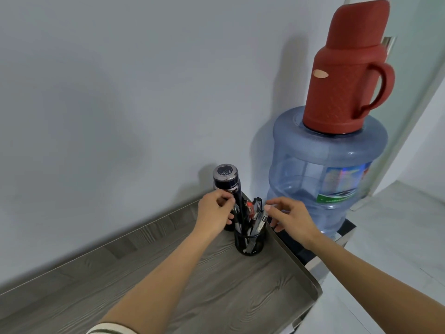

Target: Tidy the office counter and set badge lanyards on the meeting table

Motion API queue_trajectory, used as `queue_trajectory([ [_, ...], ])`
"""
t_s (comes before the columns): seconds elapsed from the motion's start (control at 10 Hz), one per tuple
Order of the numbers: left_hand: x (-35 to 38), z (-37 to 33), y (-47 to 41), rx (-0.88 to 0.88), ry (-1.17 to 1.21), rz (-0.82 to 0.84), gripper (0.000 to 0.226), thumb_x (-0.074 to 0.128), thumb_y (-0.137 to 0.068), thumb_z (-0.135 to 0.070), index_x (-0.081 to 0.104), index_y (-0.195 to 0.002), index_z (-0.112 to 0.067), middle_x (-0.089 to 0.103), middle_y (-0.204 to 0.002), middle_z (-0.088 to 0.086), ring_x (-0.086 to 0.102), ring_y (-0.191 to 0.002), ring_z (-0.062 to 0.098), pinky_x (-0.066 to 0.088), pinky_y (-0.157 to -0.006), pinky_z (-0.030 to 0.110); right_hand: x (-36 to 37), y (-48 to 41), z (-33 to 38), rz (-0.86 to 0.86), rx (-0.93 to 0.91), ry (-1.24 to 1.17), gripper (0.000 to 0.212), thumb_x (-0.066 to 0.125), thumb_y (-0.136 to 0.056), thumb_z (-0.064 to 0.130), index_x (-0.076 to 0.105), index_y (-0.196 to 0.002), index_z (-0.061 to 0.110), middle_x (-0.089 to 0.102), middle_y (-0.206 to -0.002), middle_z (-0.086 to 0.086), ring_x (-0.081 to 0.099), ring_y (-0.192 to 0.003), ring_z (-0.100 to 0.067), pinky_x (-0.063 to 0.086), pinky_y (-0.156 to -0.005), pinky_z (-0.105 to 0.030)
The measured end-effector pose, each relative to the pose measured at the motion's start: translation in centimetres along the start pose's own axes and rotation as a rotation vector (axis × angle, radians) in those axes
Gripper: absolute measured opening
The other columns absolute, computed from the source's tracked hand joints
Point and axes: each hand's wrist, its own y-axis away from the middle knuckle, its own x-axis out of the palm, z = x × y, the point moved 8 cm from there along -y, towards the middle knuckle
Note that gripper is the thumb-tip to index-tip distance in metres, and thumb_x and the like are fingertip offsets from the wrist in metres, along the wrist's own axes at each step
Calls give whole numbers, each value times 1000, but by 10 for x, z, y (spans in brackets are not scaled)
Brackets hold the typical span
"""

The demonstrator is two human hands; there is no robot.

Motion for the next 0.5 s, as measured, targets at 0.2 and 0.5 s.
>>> queue_trajectory([
  [0.2,6,13,-1,-27,-70,34,12,60,-92,-3,69,-94,-11,66,-77,-1,64,-61,11,56,-56,20,11,-17,-1,-37,37,-30,19,65,-93,16,68,-110,8,68,-88,-13,69,-65,-20,61,-63,-34],
  [0.5,-10,25,9,12,-107,64,26,62,-89,-3,65,-112,-15,66,-84,-2,65,-71,14,56,-59,26,1,-14,21,-129,-133,416,28,64,-92,36,68,-117,22,68,-97,7,63,-82,-7,55,-79,-31],
])
